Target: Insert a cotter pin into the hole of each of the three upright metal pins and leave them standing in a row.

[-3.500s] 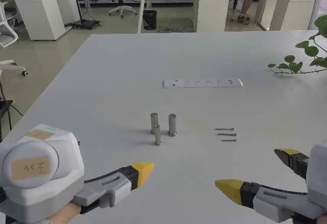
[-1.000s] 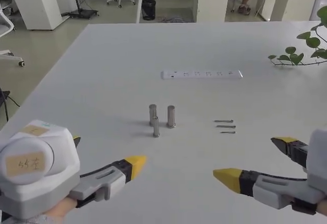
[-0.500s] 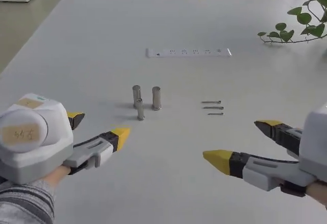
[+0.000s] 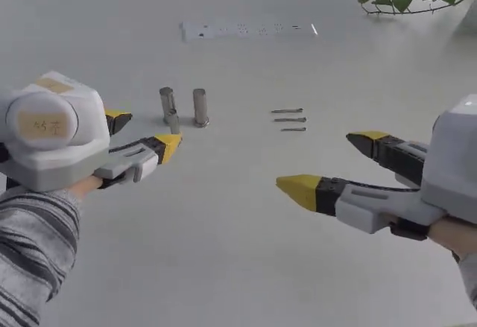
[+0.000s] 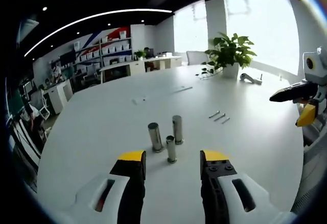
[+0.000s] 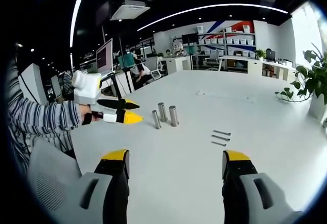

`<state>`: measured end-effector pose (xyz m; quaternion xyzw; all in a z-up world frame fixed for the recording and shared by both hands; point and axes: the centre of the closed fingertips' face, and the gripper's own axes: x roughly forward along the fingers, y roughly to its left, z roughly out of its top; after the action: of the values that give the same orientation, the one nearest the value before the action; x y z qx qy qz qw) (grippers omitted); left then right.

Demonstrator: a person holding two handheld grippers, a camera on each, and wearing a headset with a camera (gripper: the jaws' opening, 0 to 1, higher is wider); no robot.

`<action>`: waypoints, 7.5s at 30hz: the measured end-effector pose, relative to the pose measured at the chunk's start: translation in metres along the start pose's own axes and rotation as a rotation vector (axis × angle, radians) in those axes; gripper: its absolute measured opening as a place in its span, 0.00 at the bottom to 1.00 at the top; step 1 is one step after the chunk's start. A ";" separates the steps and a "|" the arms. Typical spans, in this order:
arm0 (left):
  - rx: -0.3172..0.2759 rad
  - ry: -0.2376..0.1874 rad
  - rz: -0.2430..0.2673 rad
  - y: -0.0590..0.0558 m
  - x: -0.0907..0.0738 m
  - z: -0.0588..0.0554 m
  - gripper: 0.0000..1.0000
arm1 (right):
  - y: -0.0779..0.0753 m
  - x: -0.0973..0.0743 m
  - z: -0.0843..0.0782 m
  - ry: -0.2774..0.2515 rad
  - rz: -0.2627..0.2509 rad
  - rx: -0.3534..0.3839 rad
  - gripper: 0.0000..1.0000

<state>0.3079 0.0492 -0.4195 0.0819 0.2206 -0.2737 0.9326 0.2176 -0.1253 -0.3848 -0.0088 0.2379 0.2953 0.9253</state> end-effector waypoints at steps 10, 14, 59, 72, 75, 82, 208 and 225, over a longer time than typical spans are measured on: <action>0.042 0.017 -0.029 0.004 0.040 -0.009 0.26 | -0.012 0.009 0.001 0.000 -0.013 0.014 0.67; 0.018 0.024 -0.040 0.004 0.047 -0.014 0.21 | -0.013 0.013 -0.003 0.007 -0.016 0.027 0.67; 0.083 0.032 -0.197 -0.065 0.043 -0.011 0.05 | -0.010 0.018 -0.011 0.044 -0.018 0.053 0.66; 0.107 0.044 -0.245 -0.083 0.041 -0.021 0.05 | -0.012 0.015 -0.019 0.073 -0.009 0.041 0.66; 0.106 0.040 -0.246 -0.082 0.041 -0.021 0.05 | -0.012 0.016 -0.023 0.090 -0.008 0.026 0.67; 0.116 0.042 -0.249 -0.083 0.040 -0.023 0.06 | -0.012 0.018 -0.028 0.119 0.007 0.035 0.65; -0.082 0.073 -0.047 -0.061 -0.062 -0.010 0.56 | -0.038 0.093 0.002 0.391 0.397 -0.944 0.00; -0.244 -0.012 -0.193 -0.087 -0.053 0.021 0.34 | 0.030 0.064 0.018 0.217 0.441 -1.154 0.00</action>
<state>0.2284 -0.0042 -0.3800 -0.0555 0.2533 -0.3338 0.9063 0.2541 -0.0628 -0.3932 -0.4877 0.1291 0.5576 0.6592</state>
